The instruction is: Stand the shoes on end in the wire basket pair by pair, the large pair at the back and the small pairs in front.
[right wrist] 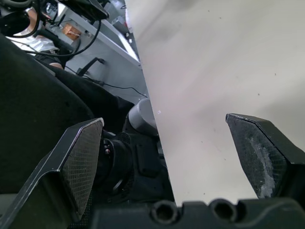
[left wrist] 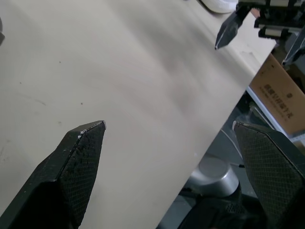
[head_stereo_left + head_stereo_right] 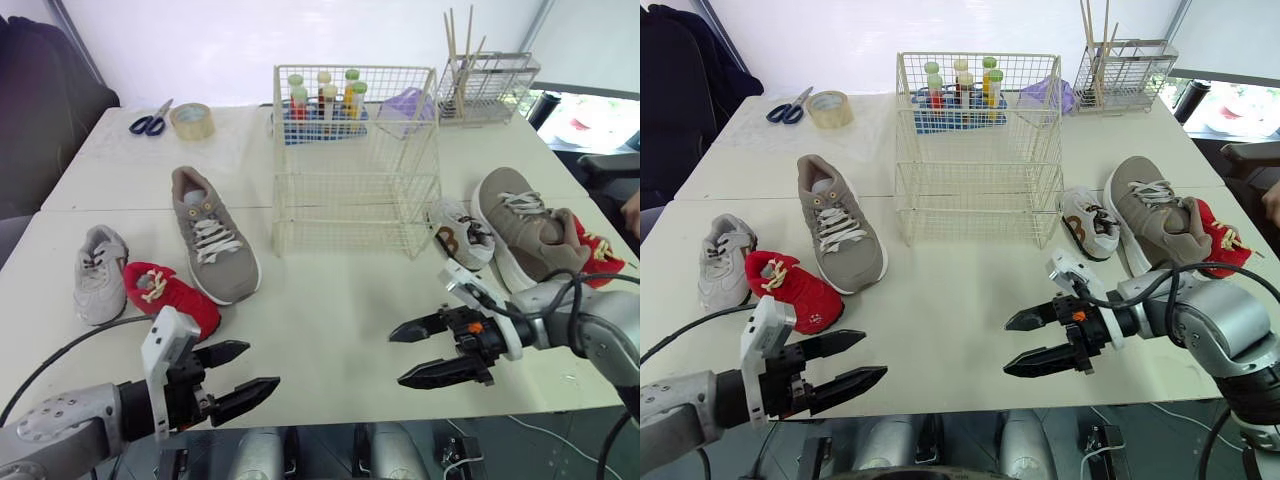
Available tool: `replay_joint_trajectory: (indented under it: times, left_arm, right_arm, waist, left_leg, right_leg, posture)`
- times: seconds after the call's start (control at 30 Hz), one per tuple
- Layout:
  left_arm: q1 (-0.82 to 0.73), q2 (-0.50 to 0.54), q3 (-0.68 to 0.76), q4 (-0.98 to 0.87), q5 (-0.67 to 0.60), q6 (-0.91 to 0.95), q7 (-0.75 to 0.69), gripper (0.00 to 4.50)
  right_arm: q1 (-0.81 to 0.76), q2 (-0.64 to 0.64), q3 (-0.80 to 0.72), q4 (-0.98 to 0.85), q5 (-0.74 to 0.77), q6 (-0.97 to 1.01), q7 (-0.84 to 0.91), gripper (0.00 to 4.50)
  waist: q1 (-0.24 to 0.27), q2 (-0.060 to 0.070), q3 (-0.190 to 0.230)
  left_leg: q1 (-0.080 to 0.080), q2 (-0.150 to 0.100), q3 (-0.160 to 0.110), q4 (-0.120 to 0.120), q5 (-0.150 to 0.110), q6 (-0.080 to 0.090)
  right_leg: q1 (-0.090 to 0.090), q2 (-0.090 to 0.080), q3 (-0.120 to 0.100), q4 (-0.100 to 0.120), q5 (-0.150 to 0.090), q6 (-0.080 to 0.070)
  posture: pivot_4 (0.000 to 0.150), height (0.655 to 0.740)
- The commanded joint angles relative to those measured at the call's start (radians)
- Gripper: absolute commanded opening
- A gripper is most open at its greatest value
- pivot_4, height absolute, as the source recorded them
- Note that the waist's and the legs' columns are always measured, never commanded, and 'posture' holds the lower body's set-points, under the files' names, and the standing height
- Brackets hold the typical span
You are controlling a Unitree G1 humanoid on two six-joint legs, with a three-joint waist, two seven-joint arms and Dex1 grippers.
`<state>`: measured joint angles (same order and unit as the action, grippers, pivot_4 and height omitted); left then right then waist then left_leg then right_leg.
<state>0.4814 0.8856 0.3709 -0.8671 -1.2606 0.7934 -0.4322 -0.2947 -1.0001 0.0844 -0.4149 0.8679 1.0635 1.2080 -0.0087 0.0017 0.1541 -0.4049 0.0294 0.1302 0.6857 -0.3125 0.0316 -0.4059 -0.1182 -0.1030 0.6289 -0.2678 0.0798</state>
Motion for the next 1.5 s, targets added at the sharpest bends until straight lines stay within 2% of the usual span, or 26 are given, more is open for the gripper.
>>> replay_joint_trajectory:
  times: [0.03, 0.37, 0.53, 0.77, 1.03, 1.13, 1.2, 1.3, 1.4, 1.5]
  left_arm:
    - [0.007, -0.013, -0.005, -0.03, 0.0, -0.012, 0.003, 4.46]
    - [-0.014, -0.043, -0.035, -0.015, 0.038, -0.015, 0.018, 4.46]
    - [-0.001, -0.056, -0.025, 0.003, 0.045, -0.025, -0.021, 4.46]
    - [-0.005, -0.057, -0.038, 0.048, 0.145, -0.043, -0.083, 4.46]
    - [-0.02, -0.023, 0.01, 0.073, 0.169, -0.03, -0.154, 4.46]
    - [-0.125, 0.122, 0.181, 0.12, 0.006, 0.036, -0.217, 4.46]
    - [-0.2, 0.229, 0.285, 0.177, -0.083, 0.094, -0.255, 4.46]
    - [-0.276, 0.327, 0.362, 0.237, -0.129, 0.157, -0.316, 4.46]
    - [-0.335, 0.362, 0.383, 0.261, -0.17, 0.186, -0.335, 4.46]
    - [-0.413, 0.362, 0.352, 0.254, -0.23, 0.175, -0.285, 4.46]
  right_arm:
    - [-0.02, 0.007, 0.009, -0.03, -0.019, -0.02, -0.015, 4.5]
    - [-0.048, 0.011, 0.065, -0.02, -0.11, -0.094, -0.013, 4.5]
    - [-0.062, 0.009, 0.074, -0.028, -0.12, -0.104, -0.003, 4.5]
    - [-0.142, 0.029, 0.083, -0.047, -0.117, -0.059, -0.035, 4.5]
    - [-0.378, -0.001, -0.009, -0.017, 0.027, 0.076, 0.012, 4.5]
    - [-0.602, -0.028, -0.025, 0.101, 0.031, 0.088, 0.081, 4.5]
    - [-0.704, -0.022, 0.002, 0.186, -0.03, 0.029, 0.11, 4.5]
    - [-0.769, -0.026, 0.105, 0.297, -0.21, -0.151, 0.172, 4.5]
    - [-0.785, -0.033, 0.21, 0.407, -0.395, -0.35, 0.255, 4.5]
    - [-0.807, 0.008, 0.308, 0.588, -0.57, -0.549, 0.303, 4.5]
  waist:
    - [-0.001, 0.0, 0.0]
    - [0.0, 0.0, 0.0]
    - [0.0, 0.0, 0.0]
    - [-0.001, 0.0, 0.0]
    - [-0.002, 0.0, 0.0]
    - [-0.001, 0.001, 0.002]
    - [-0.001, 0.001, 0.002]
    - [-0.008, 0.0, 0.002]
    - [-0.012, 0.0, 0.003]
    - [-0.012, 0.001, 0.005]
  left_leg:
    - [0.0, 0.0, 0.0, 0.0, 0.0, 0.0]
    - [0.0, 0.0, 0.0, 0.0, 0.0, 0.0]
    - [0.0, 0.0, 0.0, 0.0, 0.0, 0.0]
    - [0.0, 0.0, 0.0, 0.0, 0.001, -0.001]
    - [0.0, 0.001, 0.0, 0.0, 0.0, -0.001]
    - [-0.001, 0.001, 0.0, 0.0, 0.001, -0.001]
    - [-0.002, 0.001, -0.001, 0.0, 0.002, -0.003]
    - [-0.002, 0.001, -0.002, -0.001, 0.002, -0.003]
    - [-0.002, 0.0, 0.003, -0.001, 0.001, -0.002]
    - [-0.003, 0.0, 0.004, -0.001, 0.001, -0.002]
  right_leg:
    - [0.0, 0.0, 0.0, 0.0, 0.0, 0.0]
    - [0.0, 0.0, 0.0, 0.0, 0.0, 0.0]
    - [0.0, 0.001, -0.001, 0.0, 0.0, 0.001]
    - [-0.001, 0.002, -0.001, 0.001, 0.0, 0.001]
    - [-0.001, 0.0, -0.001, 0.001, 0.0, 0.0]
    - [-0.003, 0.0, -0.001, 0.002, -0.001, -0.001]
    - [-0.005, 0.0, -0.001, 0.003, -0.001, -0.003]
    - [-0.004, 0.001, -0.002, 0.001, -0.001, -0.003]
    - [-0.005, 0.001, -0.002, 0.001, 0.001, 0.002]
    - [-0.007, 0.002, -0.002, 0.002, 0.001, 0.007]
  posture:
    - [0.15, 0.74]
    - [0.15, 0.74]
    - [0.15, 0.74]
    - [0.15, 0.74]
    - [0.15, 0.74]
    - [0.15, 0.74]
    - [0.15, 0.74]
    - [0.15, 0.74]
    - [0.15, 0.74]
    - [0.15, 0.74]
